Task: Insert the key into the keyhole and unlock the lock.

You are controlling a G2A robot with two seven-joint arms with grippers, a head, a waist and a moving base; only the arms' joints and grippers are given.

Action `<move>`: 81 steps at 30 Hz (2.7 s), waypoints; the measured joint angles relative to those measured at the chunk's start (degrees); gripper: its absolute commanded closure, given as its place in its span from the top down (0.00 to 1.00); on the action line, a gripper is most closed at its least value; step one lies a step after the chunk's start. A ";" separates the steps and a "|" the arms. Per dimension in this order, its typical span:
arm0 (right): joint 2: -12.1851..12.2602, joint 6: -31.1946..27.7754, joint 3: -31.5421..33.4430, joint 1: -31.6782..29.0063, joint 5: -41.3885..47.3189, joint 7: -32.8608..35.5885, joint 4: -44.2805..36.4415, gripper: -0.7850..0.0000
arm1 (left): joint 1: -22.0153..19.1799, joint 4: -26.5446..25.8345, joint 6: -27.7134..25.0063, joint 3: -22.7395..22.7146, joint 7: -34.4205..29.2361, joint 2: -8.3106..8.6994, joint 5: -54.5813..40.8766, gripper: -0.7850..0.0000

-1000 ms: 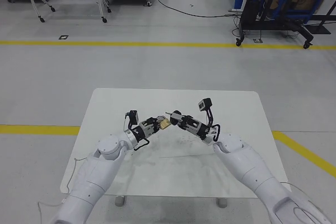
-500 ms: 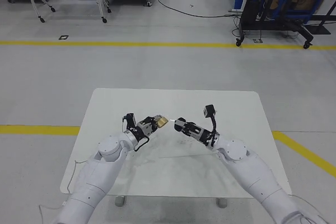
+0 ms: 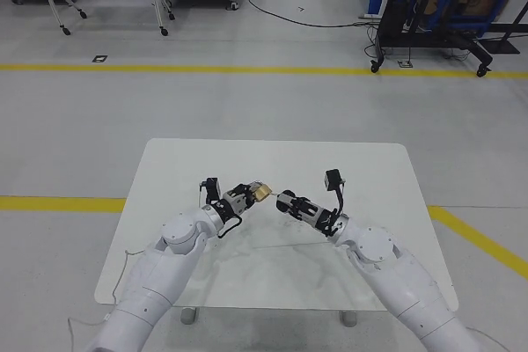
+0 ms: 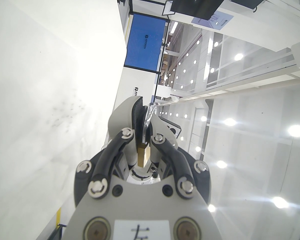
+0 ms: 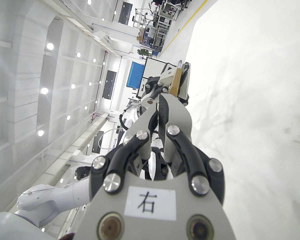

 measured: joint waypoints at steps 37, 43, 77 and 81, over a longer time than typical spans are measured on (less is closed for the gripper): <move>-2.16 12.52 -2.06 -3.46 -4.90 -12.98 -6.64 0.00 | 0.72 -0.41 -0.49 -0.85 0.67 -0.69 1.02 0.00; -2.46 11.92 -1.84 -4.36 -6.29 -15.98 -7.73 0.00 | 1.10 -0.52 -0.90 -1.38 2.09 -0.85 0.26 0.00; -4.86 13.56 -3.44 -4.31 -9.54 -20.37 -7.13 0.00 | 0.66 0.25 0.33 -1.35 0.51 -1.46 0.76 0.00; -5.08 13.17 -3.33 -4.51 -10.59 -21.87 -7.15 0.00 | 0.79 0.30 0.42 -1.61 0.98 -1.56 0.16 0.00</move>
